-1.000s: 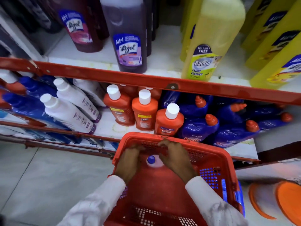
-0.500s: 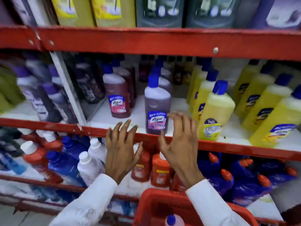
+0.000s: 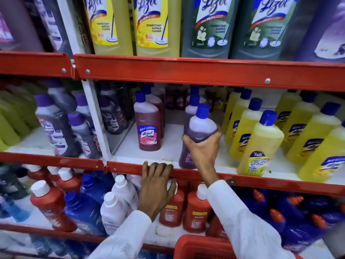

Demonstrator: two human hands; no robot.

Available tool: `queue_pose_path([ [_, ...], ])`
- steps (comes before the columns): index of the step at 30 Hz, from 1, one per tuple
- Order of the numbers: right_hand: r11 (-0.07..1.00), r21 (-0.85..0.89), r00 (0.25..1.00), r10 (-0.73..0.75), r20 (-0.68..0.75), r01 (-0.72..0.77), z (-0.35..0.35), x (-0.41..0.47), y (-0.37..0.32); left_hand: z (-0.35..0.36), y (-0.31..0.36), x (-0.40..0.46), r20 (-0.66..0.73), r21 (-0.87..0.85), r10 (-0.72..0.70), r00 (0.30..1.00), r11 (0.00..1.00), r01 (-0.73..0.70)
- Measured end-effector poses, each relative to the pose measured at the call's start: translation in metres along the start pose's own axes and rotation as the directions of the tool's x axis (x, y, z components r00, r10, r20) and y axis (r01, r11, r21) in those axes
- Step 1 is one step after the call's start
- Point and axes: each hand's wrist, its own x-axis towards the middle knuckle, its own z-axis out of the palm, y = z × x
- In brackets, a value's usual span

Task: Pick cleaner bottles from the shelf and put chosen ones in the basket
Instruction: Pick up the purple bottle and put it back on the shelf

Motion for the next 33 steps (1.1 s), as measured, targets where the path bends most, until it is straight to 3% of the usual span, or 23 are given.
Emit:
queue_pose_path([
  [4, 0.934, 0.358, 0.991, -0.061, 0.121, 0.013, -0.027, 0.004, -0.017, 0.002, 0.0, 0.0, -0.014, -0.051, 0.001, 1.0, 0.999, -0.002],
  [6, 0.767, 0.634, 0.948, -0.125, 0.293, -0.095, -0.045, 0.009, -0.028, 0.002, 0.001, 0.0, -0.009, -0.063, 0.0, 1.0, 0.998, -0.001],
  [8, 0.538, 0.765, 0.839, -0.179, 0.514, -0.354, -0.055, 0.01, -0.038, 0.003, 0.0, 0.0, 0.0, -0.065, -0.004, 1.0, 0.998, 0.004],
  [11, 0.313, 0.753, 0.69, -0.303, 0.657, -0.579, -0.062, 0.011, -0.052, 0.005, 0.0, 0.0, 0.0, -0.071, -0.003, 1.0, 0.997, 0.003],
  [12, 0.265, 0.712, 0.608, -0.38, 0.697, -0.65, -0.062, 0.01, -0.056, 0.005, 0.0, 0.0, -0.001, -0.071, -0.003, 1.0, 0.997, 0.003],
  [14, 0.24, 0.639, 0.471, -0.5, 0.726, -0.73, -0.061, 0.006, -0.064, 0.002, 0.001, 0.0, -0.002, -0.074, -0.008, 1.0, 0.997, 0.008],
  [16, 0.265, 0.619, 0.423, -0.533, 0.733, -0.739, -0.064, 0.004, -0.064, 0.0, 0.002, 0.0, -0.008, -0.075, -0.008, 1.0, 0.997, 0.007],
  [17, 0.28, 0.632, 0.428, -0.536, 0.727, -0.723, -0.066, 0.003, -0.063, 0.0, 0.003, 0.0, -0.008, -0.075, -0.007, 1.0, 0.997, 0.007],
  [19, 0.277, 0.678, 0.507, -0.49, 0.709, -0.68, -0.071, 0.001, -0.061, 0.0, 0.003, -0.001, 0.0, -0.075, -0.012, 1.0, 0.997, 0.012],
  [21, 0.318, 0.758, 0.678, -0.34, 0.652, -0.57, -0.073, -0.004, -0.059, 0.001, 0.001, 0.0, 0.017, -0.066, -0.02, 1.0, 0.998, 0.021],
  [23, 0.499, 0.798, 0.892, -0.101, 0.441, -0.338, -0.072, -0.008, -0.056, 0.002, 0.001, 0.0, 0.019, -0.055, -0.018, 1.0, 0.998, 0.019],
  [24, 0.621, 0.755, 0.958, -0.025, 0.286, -0.209, -0.069, -0.009, -0.055, 0.002, 0.001, 0.0, 0.013, -0.056, -0.017, 1.0, 0.998, 0.018],
  [27, 0.91, 0.412, 0.999, -0.03, -0.041, 0.044, -0.059, -0.01, -0.052, 0.003, 0.0, 0.0, -0.005, -0.066, -0.021, 1.0, 0.998, 0.021],
  [29, 0.965, 0.23, 0.989, -0.111, -0.094, 0.129, -0.052, -0.009, -0.047, 0.005, -0.001, 0.0, -0.011, -0.071, -0.022, 1.0, 0.997, 0.021],
  [33, 0.98, 0.08, 0.983, -0.178, -0.052, 0.182, -0.034, -0.002, -0.028, 0.006, -0.002, 0.0, -0.009, -0.09, -0.022, 1.0, 0.996, 0.021],
])
